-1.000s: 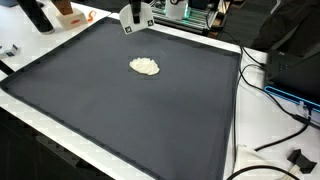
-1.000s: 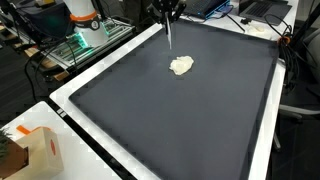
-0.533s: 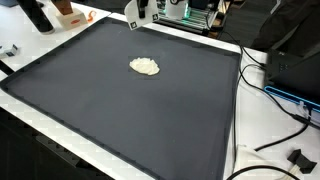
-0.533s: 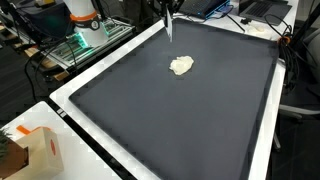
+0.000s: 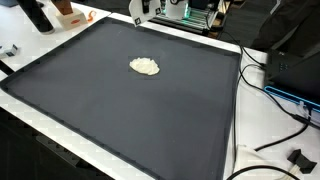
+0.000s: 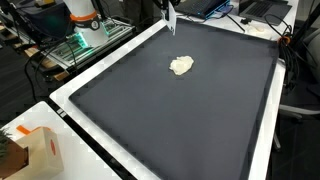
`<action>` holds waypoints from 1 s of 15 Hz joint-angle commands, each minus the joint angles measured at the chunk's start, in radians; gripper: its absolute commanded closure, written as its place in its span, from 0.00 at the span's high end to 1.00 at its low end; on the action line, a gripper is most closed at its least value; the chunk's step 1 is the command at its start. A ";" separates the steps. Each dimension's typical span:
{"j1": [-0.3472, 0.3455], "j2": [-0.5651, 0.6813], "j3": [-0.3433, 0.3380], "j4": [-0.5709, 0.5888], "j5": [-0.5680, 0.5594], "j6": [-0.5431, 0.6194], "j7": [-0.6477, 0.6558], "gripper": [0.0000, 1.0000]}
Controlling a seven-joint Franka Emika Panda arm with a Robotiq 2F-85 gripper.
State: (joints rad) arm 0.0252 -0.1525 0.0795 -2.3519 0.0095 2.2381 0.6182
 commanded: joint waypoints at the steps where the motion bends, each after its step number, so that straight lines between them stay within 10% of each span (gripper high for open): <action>1: -0.003 -0.003 0.005 0.002 0.001 -0.003 -0.010 0.04; 8: -0.004 0.006 0.012 0.009 -0.021 -0.011 0.009 0.01; 15: -0.003 0.097 0.049 0.055 -0.320 -0.038 0.328 0.01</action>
State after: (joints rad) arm 0.0260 -0.1043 0.1103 -2.3277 -0.1965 2.2367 0.8152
